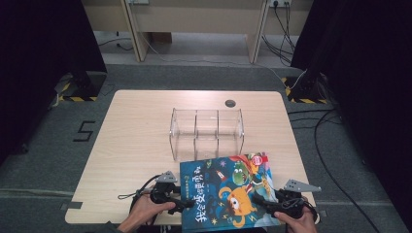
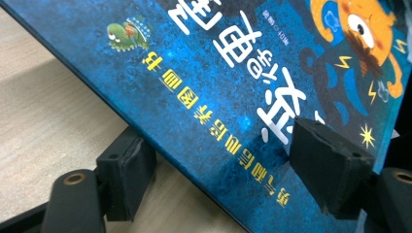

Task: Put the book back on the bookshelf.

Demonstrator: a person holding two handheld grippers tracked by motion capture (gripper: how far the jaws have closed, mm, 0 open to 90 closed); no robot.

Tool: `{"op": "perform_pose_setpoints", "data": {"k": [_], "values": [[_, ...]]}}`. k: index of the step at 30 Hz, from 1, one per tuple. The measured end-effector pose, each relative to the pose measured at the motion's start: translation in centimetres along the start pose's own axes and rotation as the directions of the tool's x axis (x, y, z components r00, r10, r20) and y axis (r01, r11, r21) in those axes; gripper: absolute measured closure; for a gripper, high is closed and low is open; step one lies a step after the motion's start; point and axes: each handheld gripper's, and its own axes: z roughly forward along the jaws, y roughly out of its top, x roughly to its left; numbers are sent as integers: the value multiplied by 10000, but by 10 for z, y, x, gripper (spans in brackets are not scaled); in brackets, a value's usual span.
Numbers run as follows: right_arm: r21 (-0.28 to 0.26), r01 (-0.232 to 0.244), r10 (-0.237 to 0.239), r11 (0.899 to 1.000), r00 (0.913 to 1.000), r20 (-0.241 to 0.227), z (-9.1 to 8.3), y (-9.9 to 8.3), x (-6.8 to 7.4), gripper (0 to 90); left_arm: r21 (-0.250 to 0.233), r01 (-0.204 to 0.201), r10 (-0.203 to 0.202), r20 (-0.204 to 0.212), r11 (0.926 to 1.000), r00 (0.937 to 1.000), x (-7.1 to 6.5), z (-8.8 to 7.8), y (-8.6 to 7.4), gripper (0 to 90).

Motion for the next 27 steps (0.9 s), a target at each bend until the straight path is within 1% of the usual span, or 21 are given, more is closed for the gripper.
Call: {"op": "perform_pose_setpoints", "data": {"k": [1, 2, 3, 4, 5, 6, 7, 8, 9, 10, 11, 12, 14, 17, 20, 21, 22, 25, 26, 27], "values": [[103, -137, 136, 9999, 9999, 65, 0, 0, -1, 418, -20, -33, 33, -10, 10000, 10000, 0, 0, 0, 261], [333, -465, 459, 9984, 9988, 166, 1, -2, -4, 403, -247, -101, 100, -33, 9996, 9999, -1, -1, 1, 300], [333, -465, 459, 9984, 9988, 166, 1, -2, -4, 403, -247, -101, 100, -33, 9996, 9999, -1, -1, 1, 325], [566, -764, 745, 9955, 9966, 352, 1, -4, -7, 392, -504, -153, 150, -61, 9986, 9999, -2, -2, 3, 345], [680, -885, 859, 9938, 9955, 410, 1, -4, -8, 386, -635, -156, 153, -50, 9979, 9999, -3, -2, 4, 359], [730, -946, 913, 9928, 9947, 474, 2, -4, -9, 381, -635, -156, 153, -50, 9979, 9999, -3, -2, 4, 371], [730, -946, 913, 9928, 9947, 474, 2, -4, -9, 381, -731, -95, 97, 27, 9973, 9999, -3, -2, 5, 371], [853, -872, 827, 9925, 9951, 542, 3, -4, -9, 354, -1062, 138, -88, 475, 9942, 9988, -4, -1, 6, 397], [1047, -726, 663, 9918, 9958, 624, 4, -4, -9, 334, -1062, 138, -88, 475, 9942, 9988, -4, -1, 6, 411], [1047, -726, 663, 9918, 9958, 624, 4, -4, -9, 334, -1103, 260, -197, 579, 9936, 9981, -5, 0, 7, 411], [1053, -558, 491, 9929, 9967, 651, 5, -3, -8, 333, -1154, 304, -236, 600, 9929, 9979, -4, 1, 7, 403], [1038, -585, 513, 9929, 9962, 704, 4, -2, -7, 332, -1399, 548, -449, 725, 9887, 9964, -3, 0, 9, 425], [1016, -789, 723, 9917, 9951, 673, 4, -2, -8, 332, -1454, 606, -499, 765, 9875, 9958, -2, 0, 10, 444], [1011, -678, 611, 9926, 9958, 682, 3, -2, -8, 328, -1484, 656, -529, 880, 9867, 9947, 0, 1, 11, 450], [999, -578, 514, 9933, 9966, 650, 4, -2, -10, 322, -1661, 912, -753, 992, 9819, 9922, 3, 2, 11, 459], [1038, -534, 471, 9932, 9970, 621, 4, -2, -10, 321, -1631, 971, -808, 1038, 9818, 9913, 4, 2, 11, 461], [1043, -592, 529, 9928, 9967, 619, 5, -2, -10, 321, -1635, 1028, -856, 1088, 9812, 9904, 5, 2, 11, 463], [1066, -647, 585, 9922, 9965, 597, 5, -3, -11, 320, -1626, 998, -823, 1111, 9816, 9904, 5, 3, 11, 462], [1085, -643, 579, 9920, 9964, 612, 5, -3, -11, 321, -1562, 1017, -832, 1202, 9825, 9893, 6, 4, 11, 455], [1091, -641, 576, 9920, 9964, 621, 5, -3, -10, 321, -1500, 1126, -929, 1328, 9822, 9868, 8, 5, 12, 455]]}}
